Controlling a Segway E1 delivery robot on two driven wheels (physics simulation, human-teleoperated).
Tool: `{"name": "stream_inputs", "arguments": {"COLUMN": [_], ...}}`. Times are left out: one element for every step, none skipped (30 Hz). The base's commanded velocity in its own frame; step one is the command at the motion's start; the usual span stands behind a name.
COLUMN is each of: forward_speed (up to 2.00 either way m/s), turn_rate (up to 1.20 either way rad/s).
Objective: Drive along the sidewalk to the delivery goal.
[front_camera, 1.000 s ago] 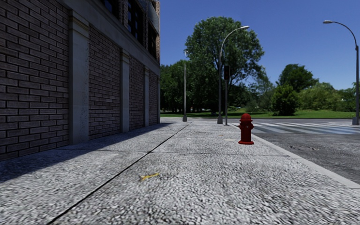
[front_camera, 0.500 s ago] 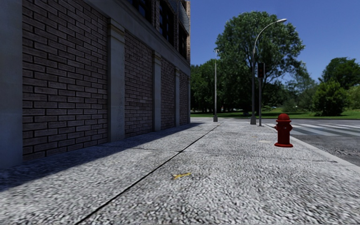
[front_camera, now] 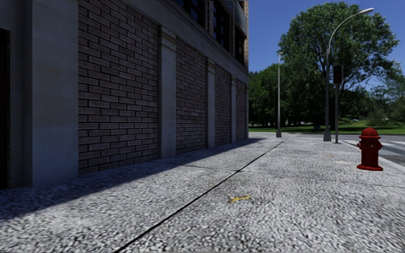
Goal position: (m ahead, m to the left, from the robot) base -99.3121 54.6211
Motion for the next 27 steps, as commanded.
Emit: {"name": "stream_inputs", "arguments": {"forward_speed": [0.0, 0.0, 0.0, 0.0, 0.0, 0.0, 0.0, 0.0, 0.0, 0.0, 0.0, 0.0, 0.0, 0.0, 0.0, 0.0, 0.0, 0.0, 0.0, 0.0, 0.0, 0.0, 0.0, 0.0, 0.0, 0.0, 0.0], "turn_rate": [0.47, 0.47, 0.46, 0.43, 0.43, 0.42, 0.42, 0.41, 0.41, 0.41, 0.41, 0.41, 0.41, 0.41, 0.41, 0.41, 0.47, 0.52, 0.56, 0.56, 0.56, 0.57, 0.57, 0.57, 0.57, 0.57, 0.57]}}
